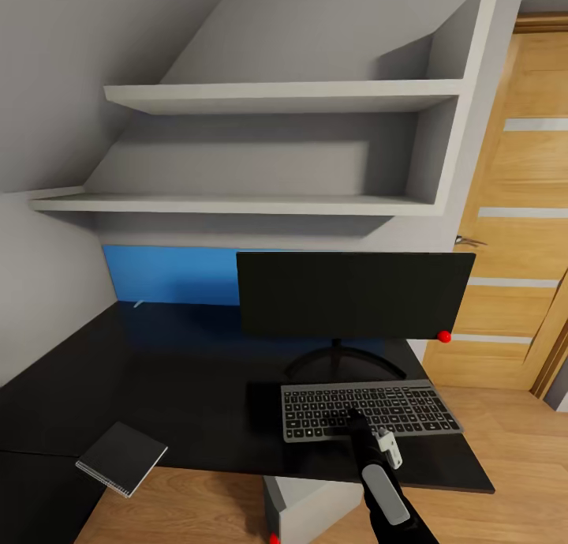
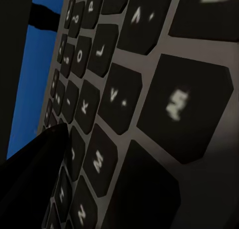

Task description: In the bedroom, organize the workspace by keeping the computer under the desk, ensuring the monitor is on the desk, placing the keyboard on the desk next to the monitor, placing the mouse on the desk next to the keyboard, moving the folder from the swivel chair onto the desk next to the mouse, stacking the notebook on top of the folder with the pen on top of the notebook, and positioning the swivel chair next to the desk.

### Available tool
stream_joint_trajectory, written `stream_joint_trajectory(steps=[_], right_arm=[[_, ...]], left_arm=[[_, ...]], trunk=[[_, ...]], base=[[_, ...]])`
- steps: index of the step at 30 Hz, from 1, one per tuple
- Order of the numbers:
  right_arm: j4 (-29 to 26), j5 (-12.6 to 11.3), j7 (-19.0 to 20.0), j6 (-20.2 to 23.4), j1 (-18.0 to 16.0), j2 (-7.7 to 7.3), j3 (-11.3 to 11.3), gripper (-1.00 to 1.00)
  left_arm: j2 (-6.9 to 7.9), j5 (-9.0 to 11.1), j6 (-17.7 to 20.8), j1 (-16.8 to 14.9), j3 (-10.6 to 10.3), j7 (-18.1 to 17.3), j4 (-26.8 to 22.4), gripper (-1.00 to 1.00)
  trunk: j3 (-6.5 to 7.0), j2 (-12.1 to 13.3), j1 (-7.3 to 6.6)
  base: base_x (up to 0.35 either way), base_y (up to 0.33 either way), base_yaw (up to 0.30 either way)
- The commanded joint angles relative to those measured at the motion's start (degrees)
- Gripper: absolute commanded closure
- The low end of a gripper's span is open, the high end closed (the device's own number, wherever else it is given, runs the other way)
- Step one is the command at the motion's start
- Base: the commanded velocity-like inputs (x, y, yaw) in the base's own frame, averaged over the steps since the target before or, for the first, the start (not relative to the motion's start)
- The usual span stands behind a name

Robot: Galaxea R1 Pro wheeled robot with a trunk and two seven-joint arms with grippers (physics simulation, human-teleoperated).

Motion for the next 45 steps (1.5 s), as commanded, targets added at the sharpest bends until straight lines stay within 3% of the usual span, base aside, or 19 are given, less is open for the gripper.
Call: stream_joint_trajectory(steps=[1,14,45], right_arm=[[0.0,-0.6,0.1,-0.1,0.0,0.04,-0.1,1.0],[0.0,-0.6,0.1,-0.1,0.0,0.04,-0.1,1.0],[0.1,-0.5,-1.6,-0.1,0.0,0.04,-0.1,1.0]], left_arm=[[0.01,0.6,-0.2,0.0,-0.4,-0.3,0.1,-1.0],[0.01,0.6,-0.2,0.0,-0.4,-0.3,0.0,-1.0],[0.01,0.6,-0.2,0.0,-0.4,-0.3,0.0,-1.0]], trunk=[[-0.1,0.0,0.0],[-0.74,0.0,0.0],[-0.77,0.0,0.0]], base=[[0.0,0.0,-0.055],[0.0,0.0,-0.131],[0.041,0.062,-0.002]])
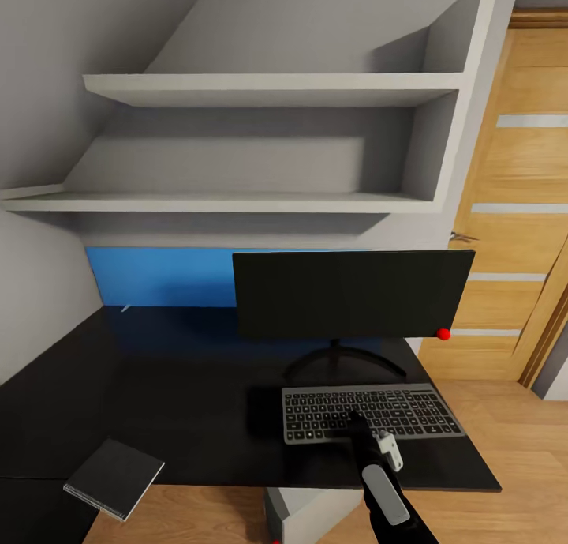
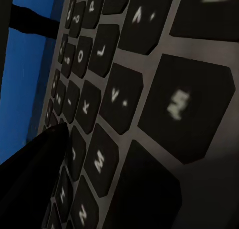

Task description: In the bedroom, organize the workspace by keeping the computer under the desk, ensuring the monitor is on the desk, placing the keyboard on the desk next to the monitor, placing the mouse on the desk next to the keyboard, moving the folder from the swivel chair onto the desk next to the mouse, stacking the notebook on top of the folder with the pen on top of the notebook, and positioning the swivel chair next to the desk.

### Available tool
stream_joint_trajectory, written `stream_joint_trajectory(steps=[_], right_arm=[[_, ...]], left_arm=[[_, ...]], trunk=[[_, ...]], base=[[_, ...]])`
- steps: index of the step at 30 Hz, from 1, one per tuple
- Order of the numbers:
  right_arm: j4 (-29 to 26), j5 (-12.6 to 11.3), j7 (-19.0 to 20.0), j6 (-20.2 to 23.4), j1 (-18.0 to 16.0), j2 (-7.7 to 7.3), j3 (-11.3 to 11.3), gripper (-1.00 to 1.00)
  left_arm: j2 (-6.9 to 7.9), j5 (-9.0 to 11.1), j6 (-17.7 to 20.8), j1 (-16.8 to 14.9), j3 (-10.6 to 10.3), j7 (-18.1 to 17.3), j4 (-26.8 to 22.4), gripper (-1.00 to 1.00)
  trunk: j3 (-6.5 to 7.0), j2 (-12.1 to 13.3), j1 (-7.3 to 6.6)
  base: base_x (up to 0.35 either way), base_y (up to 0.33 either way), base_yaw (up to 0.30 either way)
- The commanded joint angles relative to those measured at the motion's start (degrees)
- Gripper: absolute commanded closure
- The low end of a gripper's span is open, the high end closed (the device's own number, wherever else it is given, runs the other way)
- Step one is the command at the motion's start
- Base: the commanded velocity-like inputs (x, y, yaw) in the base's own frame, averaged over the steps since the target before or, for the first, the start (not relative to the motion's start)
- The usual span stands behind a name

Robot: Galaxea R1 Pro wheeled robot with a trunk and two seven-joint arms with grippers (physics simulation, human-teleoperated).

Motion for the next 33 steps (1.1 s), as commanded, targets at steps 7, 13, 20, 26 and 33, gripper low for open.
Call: stream_joint_trajectory(steps=[7,13,20,26,33], right_arm=[[-0.1,-0.4,-3.8,-0.2,0.0,0.04,0.0,1.0],[-0.1,-0.4,-4.3,-0.1,0.0,0.04,0.0,1.0],[-0.1,-0.4,-4.4,-0.1,0.0,0.04,0.0,1.0],[-0.1,-0.5,-4.5,-0.1,0.0,0.04,0.0,1.0],[-0.1,-0.5,-5.2,0.0,0.0,0.04,0.1,1.0]], left_arm=[[0.01,0.6,-0.2,0.0,-0.4,-0.3,0.1,-1.0],[0.02,0.6,-0.2,0.0,-0.4,-0.3,0.1,-1.0],[0.01,0.6,-0.2,0.0,-0.4,-0.3,0.1,-1.0],[0.01,0.6,-0.2,0.0,-0.4,-0.3,0.1,-1.0],[0.07,0.5,-0.4,0.0,-0.4,-0.1,0.1,-1.0]], trunk=[[-0.07,-0.1,0.0],[-0.07,-0.1,0.0],[-0.07,-0.1,0.0],[-0.07,-0.1,0.0],[-0.07,-0.1,0.0]], base=[[0.001,0.0,0.0],[0.066,0.0,0.0],[0.156,0.0,0.0],[0.018,0.0,0.0],[0.001,0.0,0.0]])
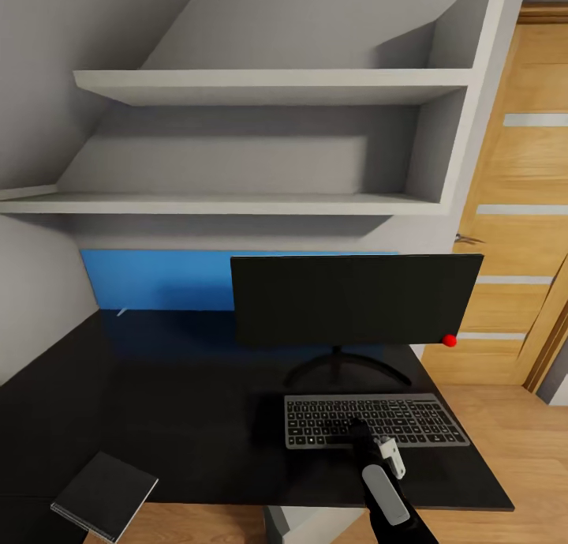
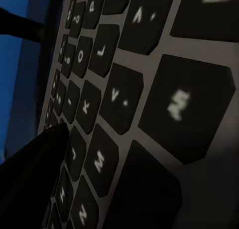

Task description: In the bedroom, organize the workspace by keeping the computer under the desk, ensuring the monitor is on the desk, placing the keyboard on the desk next to the monitor, placing the mouse on the desk next to the keyboard, moving the folder from the swivel chair onto the desk next to the mouse, stacking the notebook on top of the folder with the pen on top of the notebook, and positioning the swivel chair next to the desk.

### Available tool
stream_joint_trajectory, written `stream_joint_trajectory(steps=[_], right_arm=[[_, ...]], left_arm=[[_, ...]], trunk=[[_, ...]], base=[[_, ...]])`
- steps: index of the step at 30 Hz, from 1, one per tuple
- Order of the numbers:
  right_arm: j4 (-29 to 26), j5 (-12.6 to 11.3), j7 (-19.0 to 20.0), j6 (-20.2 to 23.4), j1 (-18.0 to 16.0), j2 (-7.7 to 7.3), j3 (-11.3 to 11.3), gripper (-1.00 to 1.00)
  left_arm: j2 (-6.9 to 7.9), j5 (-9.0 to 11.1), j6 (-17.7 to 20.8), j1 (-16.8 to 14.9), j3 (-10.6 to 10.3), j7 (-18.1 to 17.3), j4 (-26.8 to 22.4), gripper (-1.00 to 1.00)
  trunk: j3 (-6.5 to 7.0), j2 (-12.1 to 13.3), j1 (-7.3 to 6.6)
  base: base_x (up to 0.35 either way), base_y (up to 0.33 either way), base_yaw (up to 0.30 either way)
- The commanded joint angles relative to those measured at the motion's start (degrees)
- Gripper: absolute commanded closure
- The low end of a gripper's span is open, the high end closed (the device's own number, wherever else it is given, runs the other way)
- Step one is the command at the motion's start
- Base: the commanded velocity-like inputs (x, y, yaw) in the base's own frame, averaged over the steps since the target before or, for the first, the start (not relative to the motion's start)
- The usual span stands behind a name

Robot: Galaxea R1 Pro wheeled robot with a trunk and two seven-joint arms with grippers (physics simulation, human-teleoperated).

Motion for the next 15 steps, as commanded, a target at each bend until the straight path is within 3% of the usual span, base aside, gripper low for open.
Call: stream_joint_trajectory(steps=[1,11,15], right_arm=[[-0.1,-0.5,-0.4,-0.1,0.0,0.03,0.0,1.0],[-0.1,-0.5,-1.5,0.0,0.0,0.03,0.0,1.0],[-0.1,-0.5,-1.5,0.3,0.0,0.03,0.1,1.0]], left_arm=[[0.02,0.7,-0.2,0.0,-0.4,-0.3,0.1,-1.0],[-0.04,0.7,-0.2,0.0,-0.3,-0.2,0.1,-1.0],[-0.1,0.7,-0.3,0.0,-0.3,-0.2,0.1,-1.0]], trunk=[[-0.07,0.0,0.0],[-0.07,0.0,0.0],[-0.79,-1.7,0.88]], base=[[0.0,0.0,0.0],[0.0,0.0,0.0],[0.0,0.0,0.0]])
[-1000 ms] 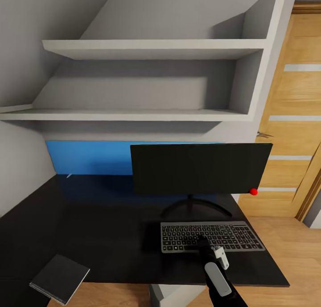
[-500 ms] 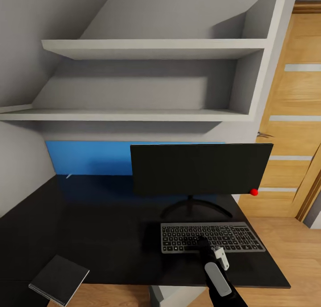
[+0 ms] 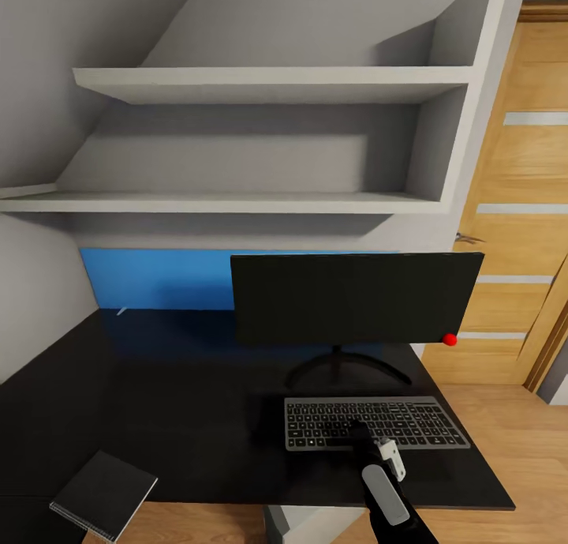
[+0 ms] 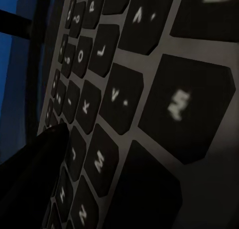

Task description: In the bedroom, organize the workspace by keeping the computer under the desk, ensuring the monitor is on the desk, placing the keyboard on the desk next to the monitor, placing the mouse on the desk next to the keyboard, moving the folder from the swivel chair onto the desk next to the mouse, stacking the notebook on top of the folder with the pen on top of the notebook, and positioning the swivel chair next to the desk.

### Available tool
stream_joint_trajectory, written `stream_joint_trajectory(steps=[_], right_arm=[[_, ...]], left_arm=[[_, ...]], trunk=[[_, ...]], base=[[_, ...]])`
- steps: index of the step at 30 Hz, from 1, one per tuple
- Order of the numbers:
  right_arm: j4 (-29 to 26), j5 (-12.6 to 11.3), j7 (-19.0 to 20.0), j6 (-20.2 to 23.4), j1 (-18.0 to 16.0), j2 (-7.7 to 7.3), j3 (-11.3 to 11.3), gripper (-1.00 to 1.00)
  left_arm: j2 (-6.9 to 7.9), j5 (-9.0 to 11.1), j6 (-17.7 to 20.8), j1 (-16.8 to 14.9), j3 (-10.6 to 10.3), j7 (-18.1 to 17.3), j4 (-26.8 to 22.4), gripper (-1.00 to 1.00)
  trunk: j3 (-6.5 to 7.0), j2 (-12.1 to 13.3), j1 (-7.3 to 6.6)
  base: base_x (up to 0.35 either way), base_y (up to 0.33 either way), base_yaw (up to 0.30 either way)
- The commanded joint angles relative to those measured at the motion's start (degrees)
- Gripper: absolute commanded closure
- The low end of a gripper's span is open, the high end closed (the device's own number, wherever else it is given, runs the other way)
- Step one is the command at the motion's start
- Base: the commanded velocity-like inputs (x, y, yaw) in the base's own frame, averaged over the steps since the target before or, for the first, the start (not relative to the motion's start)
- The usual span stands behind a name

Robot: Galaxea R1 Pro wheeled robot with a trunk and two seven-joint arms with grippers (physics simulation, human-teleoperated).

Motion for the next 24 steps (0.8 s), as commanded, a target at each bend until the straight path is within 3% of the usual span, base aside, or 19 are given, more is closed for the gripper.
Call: stream_joint_trajectory(steps=[1,19,24], right_arm=[[-0.1,-0.6,-0.1,-0.1,0.0,0.04,0.0,1.0],[-0.1,-0.6,-0.1,1.6,0.0,0.04,0.0,1.0],[-0.1,-0.6,-0.1,1.6,0.0,0.04,0.0,1.0]], left_arm=[[-0.01,0.6,-0.2,0.0,-0.4,-0.3,0.1,-1.0],[-0.07,0.5,-0.1,0.0,-0.4,-0.4,0.1,-1.0],[-0.04,0.5,0.0,0.0,-0.4,-0.5,0.1,-1.0]], trunk=[[-0.26,-0.5,0.23],[-3.49,-7.7,4.18],[-3.49,-7.7,4.18]], base=[[0.0,0.0,0.0],[0.0,0.0,0.0],[0.0,0.0,0.0]])
